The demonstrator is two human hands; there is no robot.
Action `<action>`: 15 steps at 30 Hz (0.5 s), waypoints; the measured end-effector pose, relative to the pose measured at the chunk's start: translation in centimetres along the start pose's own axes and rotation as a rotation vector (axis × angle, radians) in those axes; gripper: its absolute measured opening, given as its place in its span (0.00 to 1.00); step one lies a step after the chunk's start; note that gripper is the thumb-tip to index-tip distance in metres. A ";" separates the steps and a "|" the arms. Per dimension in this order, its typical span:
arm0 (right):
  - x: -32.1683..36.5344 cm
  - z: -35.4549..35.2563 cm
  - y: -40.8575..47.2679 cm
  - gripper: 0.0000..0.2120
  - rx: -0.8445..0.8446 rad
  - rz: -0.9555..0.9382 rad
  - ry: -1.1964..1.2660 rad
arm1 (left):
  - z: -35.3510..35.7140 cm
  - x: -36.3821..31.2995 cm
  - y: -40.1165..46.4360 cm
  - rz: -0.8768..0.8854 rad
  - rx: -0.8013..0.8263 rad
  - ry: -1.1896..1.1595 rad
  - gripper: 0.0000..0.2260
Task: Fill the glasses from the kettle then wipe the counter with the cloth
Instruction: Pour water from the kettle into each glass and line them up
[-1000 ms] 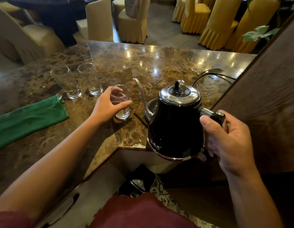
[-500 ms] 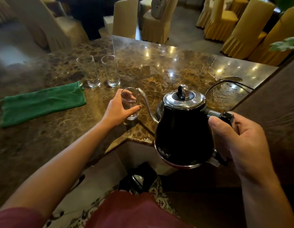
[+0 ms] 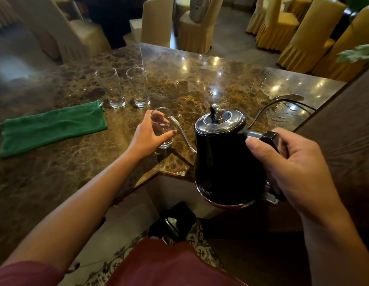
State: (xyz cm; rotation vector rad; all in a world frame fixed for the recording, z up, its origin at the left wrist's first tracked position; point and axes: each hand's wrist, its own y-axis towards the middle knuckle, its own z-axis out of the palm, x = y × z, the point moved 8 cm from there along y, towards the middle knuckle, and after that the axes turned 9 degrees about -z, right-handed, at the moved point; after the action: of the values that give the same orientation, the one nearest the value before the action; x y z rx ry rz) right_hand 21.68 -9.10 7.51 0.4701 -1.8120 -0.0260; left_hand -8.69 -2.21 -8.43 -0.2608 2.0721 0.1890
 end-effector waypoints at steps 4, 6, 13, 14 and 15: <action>1.2 0.0 1.6 0.20 0.137 0.002 -0.259 | 0.1 -0.3 0.0 0.015 0.005 -0.009 0.27; 2.2 0.1 2.5 0.24 0.159 -0.032 -0.366 | 0.2 -0.3 0.0 0.022 0.004 -0.006 0.26; 3.9 1.5 3.8 0.25 0.239 -0.083 -0.465 | 0.1 0.3 0.0 0.002 0.000 -0.039 0.25; 4.2 1.7 3.9 0.24 0.254 -0.084 -0.464 | 0.1 0.3 0.0 -0.002 0.002 -0.047 0.25; 4.3 1.8 4.0 0.24 0.270 -0.086 -0.465 | 0.2 0.4 -0.1 -0.005 0.003 -0.053 0.25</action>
State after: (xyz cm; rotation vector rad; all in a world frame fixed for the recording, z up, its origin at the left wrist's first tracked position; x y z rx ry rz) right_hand 17.84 -7.23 11.96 0.7822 -2.2627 0.0555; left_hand -8.74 -2.26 -8.86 -0.2568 2.0184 0.1884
